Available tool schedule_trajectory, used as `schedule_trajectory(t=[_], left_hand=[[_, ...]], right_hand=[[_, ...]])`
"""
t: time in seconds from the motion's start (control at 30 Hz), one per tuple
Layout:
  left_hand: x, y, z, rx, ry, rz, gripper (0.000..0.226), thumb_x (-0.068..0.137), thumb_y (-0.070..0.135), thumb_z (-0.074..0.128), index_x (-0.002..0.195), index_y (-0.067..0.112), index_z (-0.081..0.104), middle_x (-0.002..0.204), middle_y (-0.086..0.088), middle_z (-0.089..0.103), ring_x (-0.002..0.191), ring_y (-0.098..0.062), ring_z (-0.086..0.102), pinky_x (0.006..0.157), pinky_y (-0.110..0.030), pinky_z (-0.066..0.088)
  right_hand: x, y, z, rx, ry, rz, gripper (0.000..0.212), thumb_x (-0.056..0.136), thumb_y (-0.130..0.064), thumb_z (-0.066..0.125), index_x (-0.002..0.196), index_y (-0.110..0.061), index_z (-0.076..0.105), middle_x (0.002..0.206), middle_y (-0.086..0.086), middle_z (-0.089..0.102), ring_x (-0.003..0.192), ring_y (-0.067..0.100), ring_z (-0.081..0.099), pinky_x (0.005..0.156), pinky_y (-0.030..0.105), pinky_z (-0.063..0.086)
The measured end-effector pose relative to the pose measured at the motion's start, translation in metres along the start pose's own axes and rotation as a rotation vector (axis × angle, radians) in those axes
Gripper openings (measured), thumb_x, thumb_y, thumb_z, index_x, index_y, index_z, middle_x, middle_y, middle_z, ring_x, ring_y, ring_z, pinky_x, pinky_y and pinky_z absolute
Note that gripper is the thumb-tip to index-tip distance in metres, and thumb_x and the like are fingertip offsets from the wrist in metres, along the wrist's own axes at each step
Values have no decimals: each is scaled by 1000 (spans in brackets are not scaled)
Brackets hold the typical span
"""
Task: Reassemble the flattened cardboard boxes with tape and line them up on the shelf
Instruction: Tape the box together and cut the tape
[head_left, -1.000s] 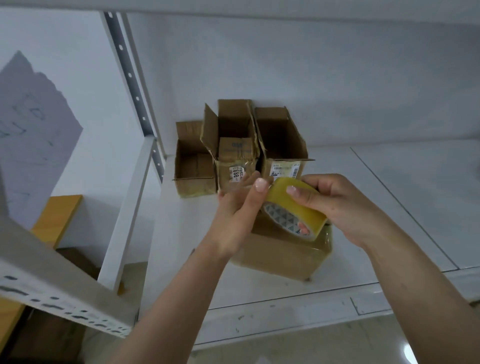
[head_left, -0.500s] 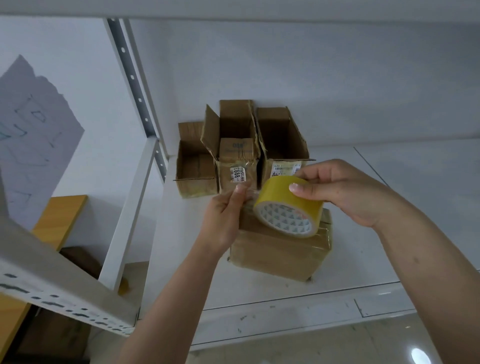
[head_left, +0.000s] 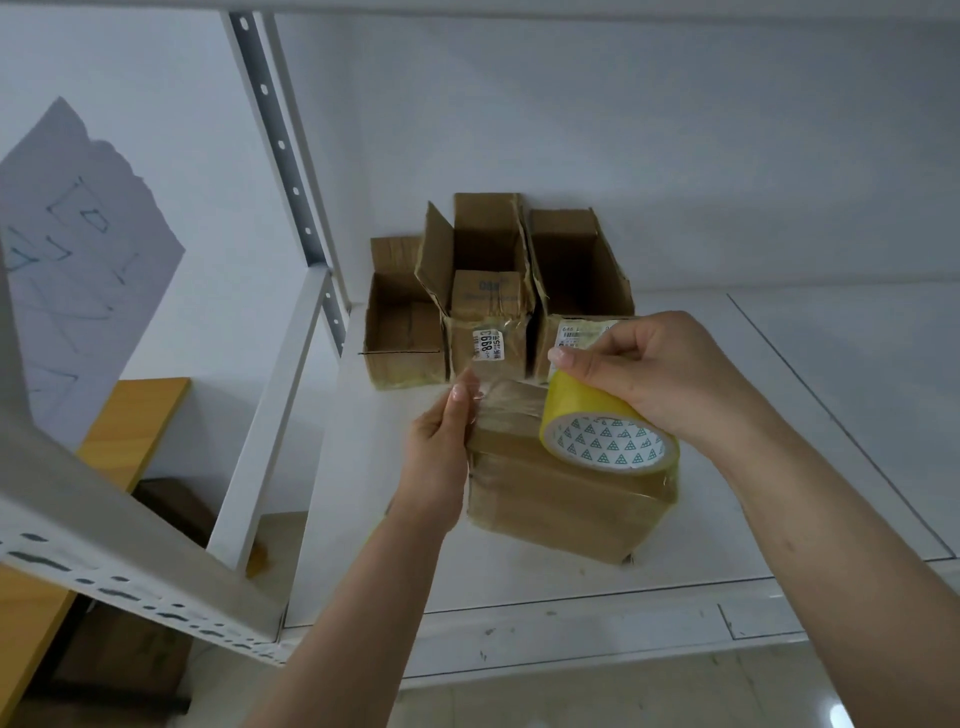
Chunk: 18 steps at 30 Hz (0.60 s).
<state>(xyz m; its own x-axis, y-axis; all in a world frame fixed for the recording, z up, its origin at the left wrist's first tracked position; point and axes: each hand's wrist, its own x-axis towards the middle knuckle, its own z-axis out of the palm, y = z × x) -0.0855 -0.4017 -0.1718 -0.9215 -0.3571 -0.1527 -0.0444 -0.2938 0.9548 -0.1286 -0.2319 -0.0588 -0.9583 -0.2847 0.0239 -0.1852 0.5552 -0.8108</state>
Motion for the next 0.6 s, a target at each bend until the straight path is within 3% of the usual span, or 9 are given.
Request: schedule_trajectory(t=[0.07, 0.17, 0.27, 0.43, 0.53, 0.6], left_hand=[[0, -5, 0, -4, 9, -74, 38, 104, 30, 44, 132, 9, 59, 125, -8, 67, 120, -21, 61, 107, -42, 44], [3, -7, -2, -19, 27, -233, 37, 100, 38, 50, 113, 9, 69, 103, -11, 75, 97, -24, 71, 84, -36, 55], [7, -9, -5, 10, 4, -326, 37, 99, 40, 52, 99, 8, 71, 94, -12, 76, 84, -23, 74, 68, -30, 56], [11, -12, -6, -37, 6, -418, 37, 95, 45, 56, 105, 12, 72, 98, -9, 76, 91, -25, 72, 71, -33, 54], [9, -29, -5, 43, 113, -489, 24, 95, 22, 51, 87, 15, 71, 66, 3, 73, 69, -15, 66, 59, -25, 48], [6, -34, -5, 103, 138, -493, 29, 94, 8, 42, 85, 14, 70, 56, 5, 69, 54, -9, 64, 47, -18, 45]], right_hand=[[1, -1, 4, -13, 41, 0, 46, 62, -66, 71, 66, -20, 71, 66, -7, 67, 66, 7, 65, 62, 27, 50], [2, 1, 7, 2, 74, 5, 41, 69, -56, 75, 68, -15, 71, 72, -4, 67, 71, 7, 63, 62, 26, 47], [0, 2, 7, 26, 79, 7, 39, 71, -54, 76, 68, -15, 71, 71, -4, 67, 71, 6, 62, 61, 24, 42], [-1, 1, 7, 68, 81, 9, 35, 72, -51, 76, 66, -17, 70, 71, -5, 66, 73, 9, 62, 62, 24, 41], [-2, 2, 7, 79, 71, 14, 35, 71, -51, 76, 66, -17, 69, 71, -5, 66, 71, 8, 62, 60, 23, 40], [-2, 1, 7, 70, 68, 19, 38, 69, -53, 75, 68, -16, 70, 73, -2, 67, 68, 6, 62, 59, 22, 41]])
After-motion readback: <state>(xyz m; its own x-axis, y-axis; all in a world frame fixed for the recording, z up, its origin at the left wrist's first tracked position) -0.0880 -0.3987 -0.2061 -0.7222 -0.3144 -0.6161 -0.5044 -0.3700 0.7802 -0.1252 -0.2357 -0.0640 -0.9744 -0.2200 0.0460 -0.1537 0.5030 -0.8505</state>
